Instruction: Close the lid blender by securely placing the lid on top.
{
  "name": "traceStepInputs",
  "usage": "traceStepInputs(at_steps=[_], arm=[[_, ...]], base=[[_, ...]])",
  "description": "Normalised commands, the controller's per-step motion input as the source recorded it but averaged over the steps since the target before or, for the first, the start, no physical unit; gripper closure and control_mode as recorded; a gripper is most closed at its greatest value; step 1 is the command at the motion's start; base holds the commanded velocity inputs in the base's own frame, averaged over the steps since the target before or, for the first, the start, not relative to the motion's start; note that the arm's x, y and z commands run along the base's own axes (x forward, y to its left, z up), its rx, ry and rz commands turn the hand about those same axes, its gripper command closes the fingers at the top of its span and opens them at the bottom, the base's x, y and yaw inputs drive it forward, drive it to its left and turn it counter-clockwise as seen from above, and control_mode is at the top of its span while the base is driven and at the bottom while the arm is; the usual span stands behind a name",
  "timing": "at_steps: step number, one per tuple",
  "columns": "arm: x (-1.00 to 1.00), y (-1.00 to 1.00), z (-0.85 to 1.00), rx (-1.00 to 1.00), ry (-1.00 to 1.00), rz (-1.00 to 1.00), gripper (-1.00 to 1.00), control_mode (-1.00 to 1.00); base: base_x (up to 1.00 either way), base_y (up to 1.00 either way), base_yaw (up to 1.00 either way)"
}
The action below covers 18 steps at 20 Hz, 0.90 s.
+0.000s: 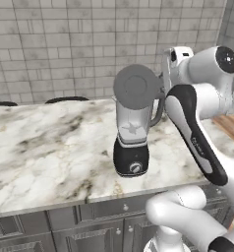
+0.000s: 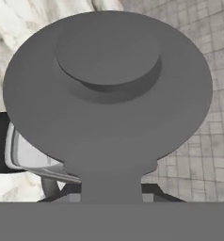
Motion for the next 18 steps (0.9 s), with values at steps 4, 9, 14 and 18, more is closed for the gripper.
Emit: traceStepInputs(at_steps=[4, 9, 14, 18], arm=[[0.31, -0.4, 0.0, 0.0, 0.26, 0.0, 1.0, -1.0], [0.47, 0.02, -0.03, 0.0, 0.26, -0.02, 1.0, -1.0], [0.01, -0.16, -0.02, 0.07, -0.01, -0.01, 1.0, -1.0], [0.16, -0.05, -0.07, 0.04, 0.1, -0.02, 1.0, -1.0]], base=[[0.0, 0.0, 0.0], [0.0, 0.0, 0.0], [0.0, 0.0, 0.0], [0.0, 0.0, 0.0]])
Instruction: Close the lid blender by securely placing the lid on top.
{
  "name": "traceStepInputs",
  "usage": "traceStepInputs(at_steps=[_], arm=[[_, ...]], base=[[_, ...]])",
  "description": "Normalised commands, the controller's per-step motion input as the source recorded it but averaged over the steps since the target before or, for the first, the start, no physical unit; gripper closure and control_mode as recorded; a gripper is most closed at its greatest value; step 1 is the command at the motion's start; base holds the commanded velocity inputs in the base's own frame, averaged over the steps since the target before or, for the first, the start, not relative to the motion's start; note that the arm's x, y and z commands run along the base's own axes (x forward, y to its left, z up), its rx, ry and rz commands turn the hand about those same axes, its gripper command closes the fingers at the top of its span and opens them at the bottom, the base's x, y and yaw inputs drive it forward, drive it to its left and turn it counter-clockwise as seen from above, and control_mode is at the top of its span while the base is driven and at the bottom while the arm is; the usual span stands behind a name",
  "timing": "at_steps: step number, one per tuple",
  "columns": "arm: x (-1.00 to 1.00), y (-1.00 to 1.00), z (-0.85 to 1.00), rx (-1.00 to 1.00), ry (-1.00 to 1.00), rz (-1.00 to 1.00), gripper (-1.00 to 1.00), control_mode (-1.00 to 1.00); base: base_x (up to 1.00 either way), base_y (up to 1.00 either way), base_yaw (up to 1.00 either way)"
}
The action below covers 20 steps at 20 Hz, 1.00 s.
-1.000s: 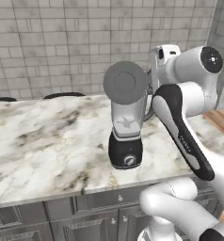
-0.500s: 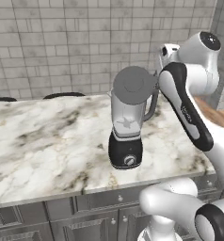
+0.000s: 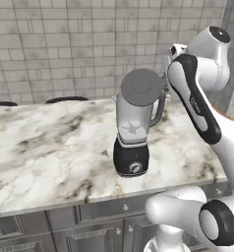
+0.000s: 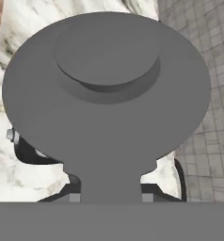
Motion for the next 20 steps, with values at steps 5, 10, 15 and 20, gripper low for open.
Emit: traceStepInputs(at_steps=[5, 10, 15, 20], arm=[[0.37, 0.0, -0.06, 0.03, 0.18, 0.0, 1.0, -1.0], [0.26, 0.0, -0.01, 0.09, 0.14, -0.02, 1.0, -1.0], [0.32, 0.0, 0.0, 0.07, 0.16, -0.02, 1.0, -1.0], [0.35, 0.0, -0.18, 0.01, 0.17, -0.02, 1.0, -1.0]], base=[[0.0, 0.0, 0.0], [0.0, 0.0, 0.0], [0.0, 0.0, 0.0], [0.0, 0.0, 0.0]])
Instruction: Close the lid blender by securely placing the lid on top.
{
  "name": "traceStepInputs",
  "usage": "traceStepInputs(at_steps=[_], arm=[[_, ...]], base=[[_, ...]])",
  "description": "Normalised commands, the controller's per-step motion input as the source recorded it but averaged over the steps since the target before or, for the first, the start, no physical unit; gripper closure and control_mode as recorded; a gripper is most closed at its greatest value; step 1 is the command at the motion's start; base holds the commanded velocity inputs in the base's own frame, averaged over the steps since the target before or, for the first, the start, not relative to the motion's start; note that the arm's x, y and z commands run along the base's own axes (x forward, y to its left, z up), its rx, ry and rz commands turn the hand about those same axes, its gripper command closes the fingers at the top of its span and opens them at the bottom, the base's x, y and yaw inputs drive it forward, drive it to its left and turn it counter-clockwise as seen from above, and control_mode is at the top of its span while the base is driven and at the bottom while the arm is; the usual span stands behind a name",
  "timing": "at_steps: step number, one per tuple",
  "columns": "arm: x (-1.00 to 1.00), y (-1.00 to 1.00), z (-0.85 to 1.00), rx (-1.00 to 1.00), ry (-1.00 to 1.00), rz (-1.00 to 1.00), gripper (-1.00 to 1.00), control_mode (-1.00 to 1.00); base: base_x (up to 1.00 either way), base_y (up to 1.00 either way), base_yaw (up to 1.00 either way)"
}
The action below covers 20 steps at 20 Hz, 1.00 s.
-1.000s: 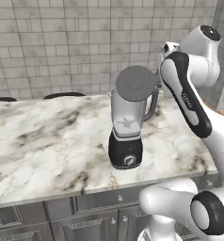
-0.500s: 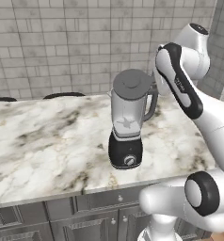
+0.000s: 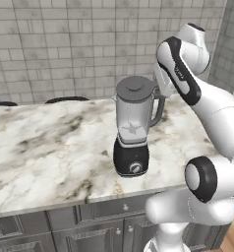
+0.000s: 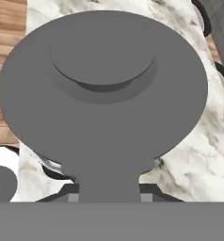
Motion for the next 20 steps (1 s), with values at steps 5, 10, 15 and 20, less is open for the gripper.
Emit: traceStepInputs(at_steps=[5, 10, 15, 20], arm=[[0.26, 0.0, -0.22, 0.0, 0.12, -0.02, 1.0, -1.0], [0.05, 0.04, -0.25, 0.0, 0.08, -0.01, 1.0, -1.0], [-0.21, 0.08, -0.03, 0.0, 0.08, 0.0, 1.0, -1.0], [-0.35, 0.06, 0.0, 0.02, 0.13, 0.0, 1.0, -1.0]], base=[[0.0, 0.0, 0.0], [0.0, 0.0, 0.0], [0.0, 0.0, 0.0], [0.0, 0.0, 0.0]])
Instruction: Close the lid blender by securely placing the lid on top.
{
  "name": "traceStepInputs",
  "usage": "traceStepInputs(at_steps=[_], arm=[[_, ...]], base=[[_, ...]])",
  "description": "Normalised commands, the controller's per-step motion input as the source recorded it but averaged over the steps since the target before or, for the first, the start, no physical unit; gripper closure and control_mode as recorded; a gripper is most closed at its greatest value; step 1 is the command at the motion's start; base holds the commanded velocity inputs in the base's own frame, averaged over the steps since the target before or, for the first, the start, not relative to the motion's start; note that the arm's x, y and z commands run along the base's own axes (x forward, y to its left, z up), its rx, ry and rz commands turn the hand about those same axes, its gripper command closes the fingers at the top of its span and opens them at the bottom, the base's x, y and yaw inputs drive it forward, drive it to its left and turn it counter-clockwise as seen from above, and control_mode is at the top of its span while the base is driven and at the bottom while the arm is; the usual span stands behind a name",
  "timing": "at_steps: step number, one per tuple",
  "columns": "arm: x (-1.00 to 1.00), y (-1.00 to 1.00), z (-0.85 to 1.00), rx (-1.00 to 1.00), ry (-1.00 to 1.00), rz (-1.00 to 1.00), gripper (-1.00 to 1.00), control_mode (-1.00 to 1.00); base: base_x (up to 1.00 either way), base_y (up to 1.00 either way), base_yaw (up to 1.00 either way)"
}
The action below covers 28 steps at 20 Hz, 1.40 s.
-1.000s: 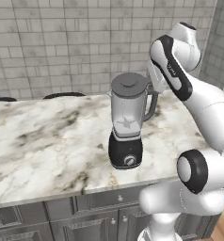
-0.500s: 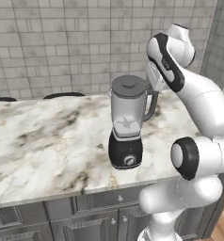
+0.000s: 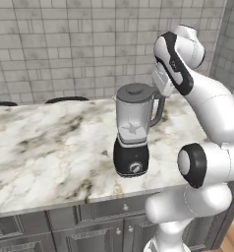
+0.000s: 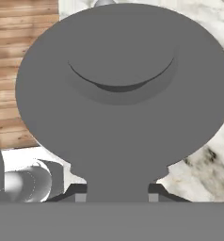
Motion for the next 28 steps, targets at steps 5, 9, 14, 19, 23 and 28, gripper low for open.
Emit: traceStepInputs(at_steps=[5, 9, 14, 19, 23, 28], arm=[[-0.09, 0.14, -0.11, 0.0, 0.23, 0.0, 1.0, -1.0], [0.0, 0.24, -0.51, 0.0, 0.08, 0.01, 1.0, -1.0], [-0.16, 0.37, -0.46, 0.0, -0.04, 0.04, -1.0, -1.0], [-0.25, 0.17, -0.23, 0.0, -0.18, 0.0, -1.0, -1.0], [-0.03, 0.0, -0.12, 0.0, -0.13, 0.0, -1.0, -1.0], [0.0, 0.0, -0.03, 0.0, -0.1, 0.0, -1.0, -1.0]], base=[[0.0, 0.0, 0.0], [0.0, 0.0, 0.0], [0.0, 0.0, 0.0], [0.0, 0.0, 0.0], [0.0, 0.0, 0.0], [0.0, 0.0, 0.0]])
